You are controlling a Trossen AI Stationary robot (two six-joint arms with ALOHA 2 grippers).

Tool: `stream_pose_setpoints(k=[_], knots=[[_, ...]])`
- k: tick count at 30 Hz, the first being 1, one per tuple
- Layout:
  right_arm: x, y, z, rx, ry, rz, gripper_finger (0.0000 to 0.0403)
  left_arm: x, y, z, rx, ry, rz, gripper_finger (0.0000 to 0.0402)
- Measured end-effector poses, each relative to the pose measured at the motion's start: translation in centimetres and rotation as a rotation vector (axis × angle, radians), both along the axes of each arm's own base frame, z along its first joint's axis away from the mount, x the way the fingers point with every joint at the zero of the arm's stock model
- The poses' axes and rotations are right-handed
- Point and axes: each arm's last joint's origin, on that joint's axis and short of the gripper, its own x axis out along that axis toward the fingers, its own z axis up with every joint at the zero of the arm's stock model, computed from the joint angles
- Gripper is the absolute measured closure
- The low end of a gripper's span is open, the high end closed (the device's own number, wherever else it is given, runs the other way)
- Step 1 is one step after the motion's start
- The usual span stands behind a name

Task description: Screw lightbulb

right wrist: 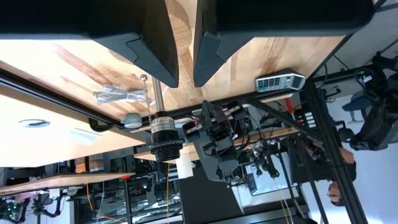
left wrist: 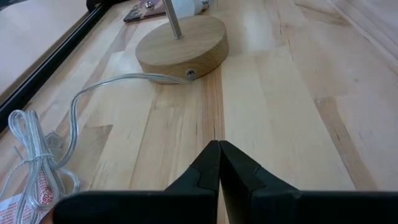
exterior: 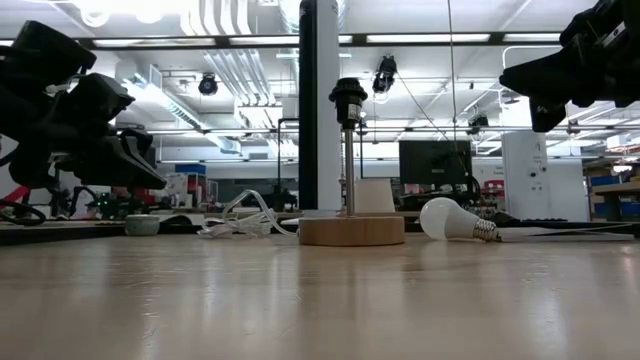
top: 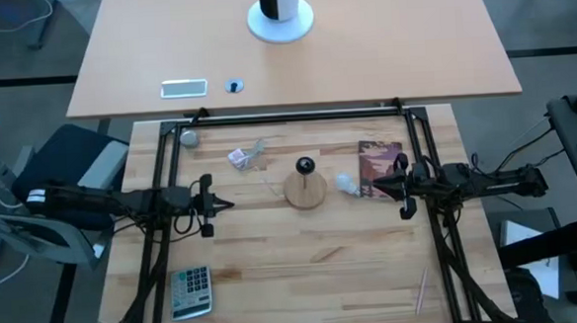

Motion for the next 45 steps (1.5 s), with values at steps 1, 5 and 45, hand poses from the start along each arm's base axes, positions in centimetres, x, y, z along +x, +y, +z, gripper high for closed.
stream_pose_setpoints(k=[1,5,45], knots=[[0.0,0.0,0.0,-0.012,0.001,-0.001,0.0354,0.0,0.0,0.0,0.019,0.002,-0.008,0.0401],[0.0,0.0,0.0,-0.090,0.008,-0.008,0.0345,0.0,0.0,0.1,0.171,0.017,-0.071,0.0401],[-1.4,-1.3,4.9,0.054,0.090,-0.435,0.0282,0.5,0.8,6.7,-0.190,-0.766,0.300,0.0401]])
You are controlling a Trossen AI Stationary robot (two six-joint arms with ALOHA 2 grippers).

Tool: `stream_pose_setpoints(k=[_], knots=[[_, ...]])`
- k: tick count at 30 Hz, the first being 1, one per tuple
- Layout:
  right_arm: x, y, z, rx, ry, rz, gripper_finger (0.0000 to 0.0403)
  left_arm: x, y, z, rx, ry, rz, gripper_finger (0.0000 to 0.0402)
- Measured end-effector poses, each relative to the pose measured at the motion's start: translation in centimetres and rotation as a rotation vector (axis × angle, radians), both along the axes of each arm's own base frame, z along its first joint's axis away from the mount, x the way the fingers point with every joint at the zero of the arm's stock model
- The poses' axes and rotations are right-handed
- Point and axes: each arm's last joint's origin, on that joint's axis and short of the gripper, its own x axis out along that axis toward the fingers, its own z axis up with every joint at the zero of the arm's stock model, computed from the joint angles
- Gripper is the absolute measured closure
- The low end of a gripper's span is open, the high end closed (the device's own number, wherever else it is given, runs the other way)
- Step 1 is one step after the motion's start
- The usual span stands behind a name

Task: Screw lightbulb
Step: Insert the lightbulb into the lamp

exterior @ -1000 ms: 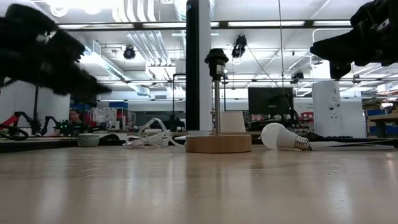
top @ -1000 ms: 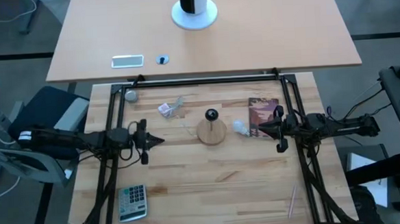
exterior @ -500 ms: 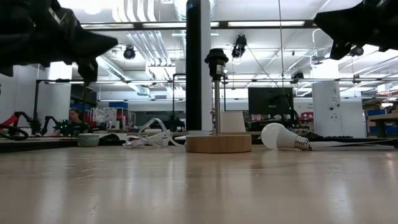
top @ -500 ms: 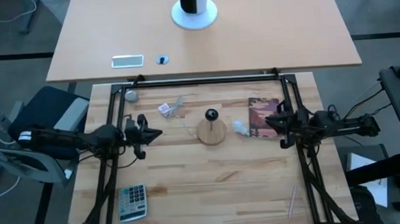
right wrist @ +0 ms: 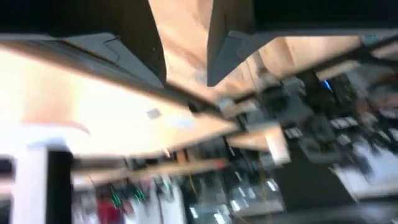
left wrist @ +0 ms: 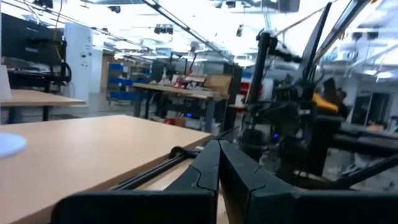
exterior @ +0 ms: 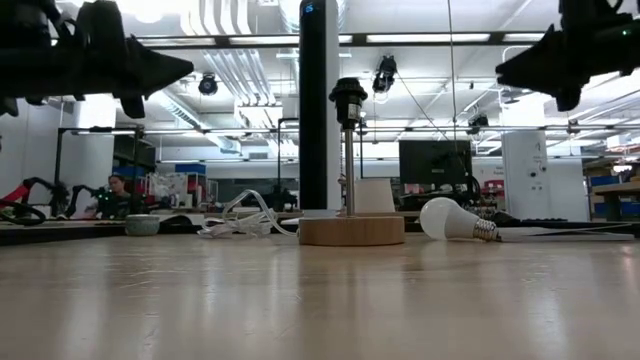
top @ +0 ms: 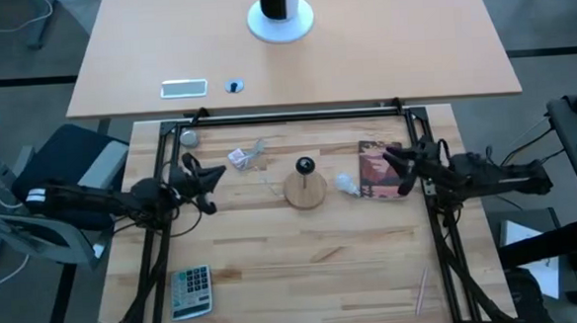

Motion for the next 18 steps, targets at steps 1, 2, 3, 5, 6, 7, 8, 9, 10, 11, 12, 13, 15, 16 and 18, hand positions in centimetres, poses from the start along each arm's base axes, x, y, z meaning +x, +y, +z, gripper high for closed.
stream_pose_setpoints(k=[1,2,3,5,6,7,8,9,10,11,12,13,15,16,18], knots=[[0.1,0.0,0.1,0.020,0.033,-0.008,0.0275,0.1,0.0,-0.1,0.005,0.013,0.006,0.0401],[0.2,0.0,0.3,0.038,0.069,-0.012,0.0269,0.2,0.0,-0.2,0.007,0.025,0.008,0.0401],[0.4,0.0,0.3,0.050,0.108,-0.016,0.0263,0.3,0.1,-0.4,0.007,0.037,0.010,0.0401],[0.9,0.1,0.3,0.076,0.187,-0.024,0.0251,0.5,0.1,-0.7,0.003,0.060,0.012,0.0401],[1.3,0.1,0.4,0.086,0.216,-0.029,0.0246,0.6,0.1,-0.8,0.000,0.068,0.011,0.0401],[1.7,0.1,0.5,0.094,0.251,-0.033,0.0241,0.7,0.1,-0.9,-0.005,0.077,0.011,0.0401],[2.1,0.2,0.4,0.102,0.290,-0.039,0.0236,0.9,0.1,-1.0,-0.013,0.088,0.010,0.0401],[2.6,0.2,0.3,0.111,0.325,-0.045,0.0232,1.1,0.1,-1.0,-0.022,0.096,0.009,0.0401],[3.1,0.3,0.3,0.121,0.348,-0.050,0.0228,1.4,0.1,-0.8,-0.027,0.099,0.007,0.0401],[3.6,0.3,0.4,0.128,0.370,-0.054,0.0224,1.7,0.1,-0.7,-0.033,0.103,0.000,0.0401],[4.2,0.4,0.4,0.132,0.395,-0.053,0.0221,2.0,0.1,-0.4,-0.038,0.108,-0.004,0.0401],[4.7,0.4,0.4,0.134,0.424,-0.049,0.0218,2.5,0.1,-0.2,-0.042,0.115,-0.007,0.0401],[5.9,0.6,0.5,0.145,0.472,-0.034,0.0213,3.3,0.1,0.1,-0.053,0.135,-0.009,0.0401],[6.5,0.6,0.6,0.158,0.490,-0.027,0.0210,3.8,0.1,0.3,-0.062,0.141,-0.010,0.0401],[7.7,0.7,0.7,0.180,0.534,-0.017,0.0204,4.8,0.0,0.6,-0.075,0.153,-0.013,0.0401]])
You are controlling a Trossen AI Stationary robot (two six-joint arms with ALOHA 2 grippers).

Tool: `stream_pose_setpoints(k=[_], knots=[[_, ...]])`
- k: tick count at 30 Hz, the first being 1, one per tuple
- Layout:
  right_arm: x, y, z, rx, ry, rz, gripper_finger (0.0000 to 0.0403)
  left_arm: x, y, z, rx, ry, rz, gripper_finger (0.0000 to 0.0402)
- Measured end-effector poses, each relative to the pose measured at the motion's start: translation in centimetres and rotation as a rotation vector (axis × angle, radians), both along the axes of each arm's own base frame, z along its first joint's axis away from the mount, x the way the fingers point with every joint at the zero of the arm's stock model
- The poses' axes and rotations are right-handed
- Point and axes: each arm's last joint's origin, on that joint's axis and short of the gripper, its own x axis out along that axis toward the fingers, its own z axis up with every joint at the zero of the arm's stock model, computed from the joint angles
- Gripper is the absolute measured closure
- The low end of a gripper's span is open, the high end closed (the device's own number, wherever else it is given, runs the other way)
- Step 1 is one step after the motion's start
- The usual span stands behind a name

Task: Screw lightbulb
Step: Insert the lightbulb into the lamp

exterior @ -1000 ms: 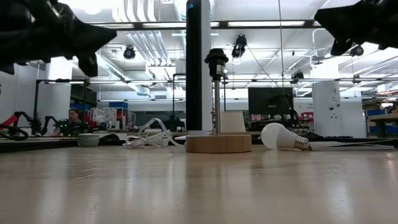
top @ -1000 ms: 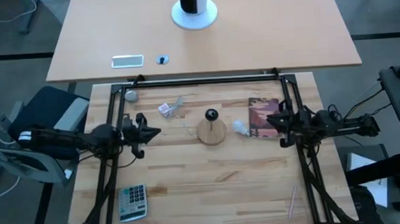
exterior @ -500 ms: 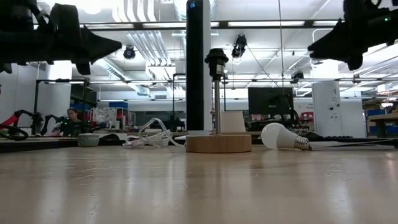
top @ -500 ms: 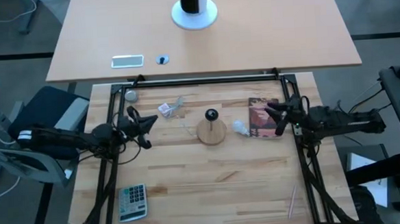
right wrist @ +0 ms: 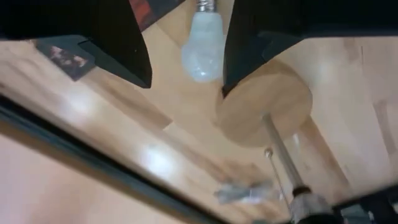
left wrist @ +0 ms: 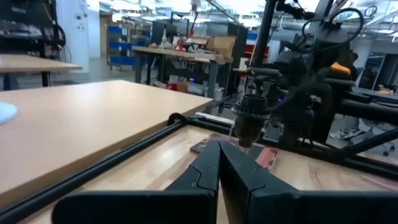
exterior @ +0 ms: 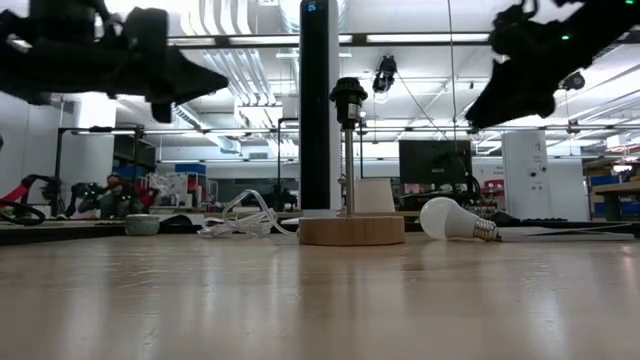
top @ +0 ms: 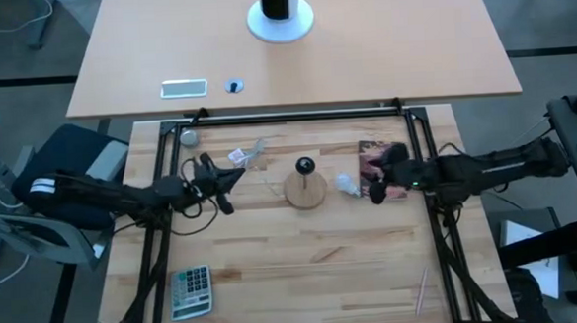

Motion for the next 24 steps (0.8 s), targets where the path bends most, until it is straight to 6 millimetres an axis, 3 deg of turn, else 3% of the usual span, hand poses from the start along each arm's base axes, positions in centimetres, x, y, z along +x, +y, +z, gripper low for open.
stream_pose_setpoints(k=[10,18,24], knots=[[4.6,-0.2,-1.5,0.139,0.371,-0.024,0.0153,3.5,-0.1,0.6,-0.008,0.101,0.001,0.0401],[6.5,0.0,-4.6,0.134,0.554,0.006,0.0110,3.5,-0.1,0.4,-0.023,0.141,0.002,0.0401],[7.5,0.1,-5.9,0.120,0.583,0.025,0.0095,3.4,0.0,0.3,-0.021,0.141,0.031,0.0401]])
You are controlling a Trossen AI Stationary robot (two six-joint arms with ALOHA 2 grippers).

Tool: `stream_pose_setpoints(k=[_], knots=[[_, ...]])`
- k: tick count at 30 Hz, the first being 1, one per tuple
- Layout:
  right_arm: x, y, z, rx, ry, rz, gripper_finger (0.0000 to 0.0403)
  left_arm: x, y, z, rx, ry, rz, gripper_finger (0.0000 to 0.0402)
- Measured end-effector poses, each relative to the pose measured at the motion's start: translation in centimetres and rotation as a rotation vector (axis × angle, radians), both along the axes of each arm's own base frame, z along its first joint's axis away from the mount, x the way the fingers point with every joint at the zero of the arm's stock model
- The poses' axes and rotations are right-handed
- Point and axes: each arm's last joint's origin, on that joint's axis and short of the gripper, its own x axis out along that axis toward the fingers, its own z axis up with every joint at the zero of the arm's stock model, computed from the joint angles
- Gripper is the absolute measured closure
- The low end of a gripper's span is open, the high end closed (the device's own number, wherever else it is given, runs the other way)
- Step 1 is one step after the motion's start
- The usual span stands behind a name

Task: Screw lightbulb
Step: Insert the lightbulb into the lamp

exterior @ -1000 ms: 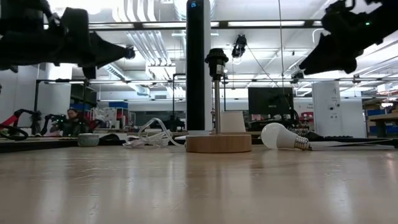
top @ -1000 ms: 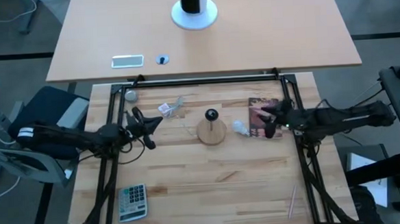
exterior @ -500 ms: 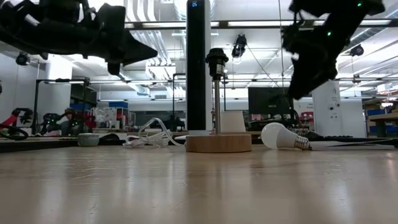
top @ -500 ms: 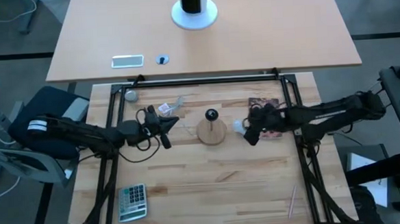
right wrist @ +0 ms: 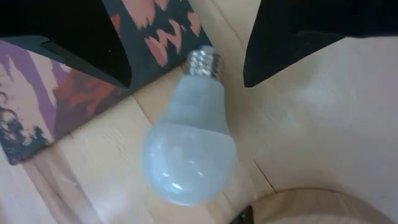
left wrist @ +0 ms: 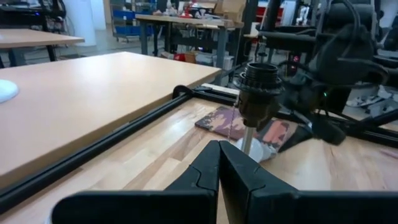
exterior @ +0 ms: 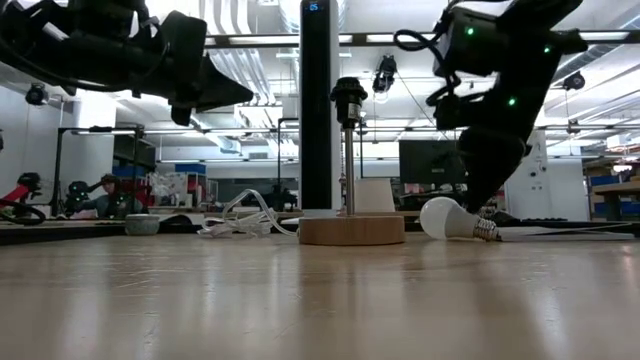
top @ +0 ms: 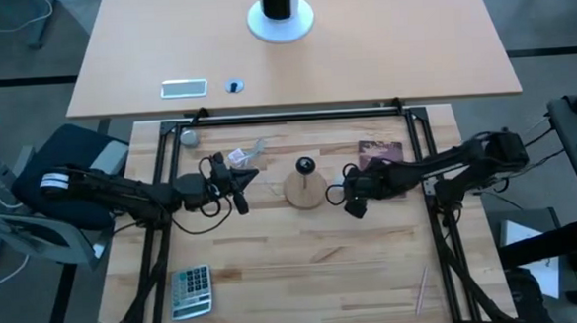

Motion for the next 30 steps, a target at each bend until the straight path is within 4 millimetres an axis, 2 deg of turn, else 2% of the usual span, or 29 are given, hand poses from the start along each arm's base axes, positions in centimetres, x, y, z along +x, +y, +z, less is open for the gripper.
stream_pose_setpoints(k=[15,20,25,30], knots=[[1.8,-0.8,-3.2,-0.017,0.059,0.019,0.0097,0.0,0.0,-0.3,-0.006,0.024,0.007,0.0401],[2.2,-1.2,-3.9,-0.019,0.075,0.023,0.0110,0.0,0.0,-0.4,-0.012,0.022,0.008,0.0401],[2.3,-1.4,-4.0,-0.006,0.070,0.033,0.0150,-0.1,0.0,-0.4,-0.020,0.025,0.008,0.0401],[2.5,-1.5,-4.1,0.019,0.038,0.059,0.0234,-0.1,0.0,-0.5,-0.037,0.022,0.009,0.0401]])
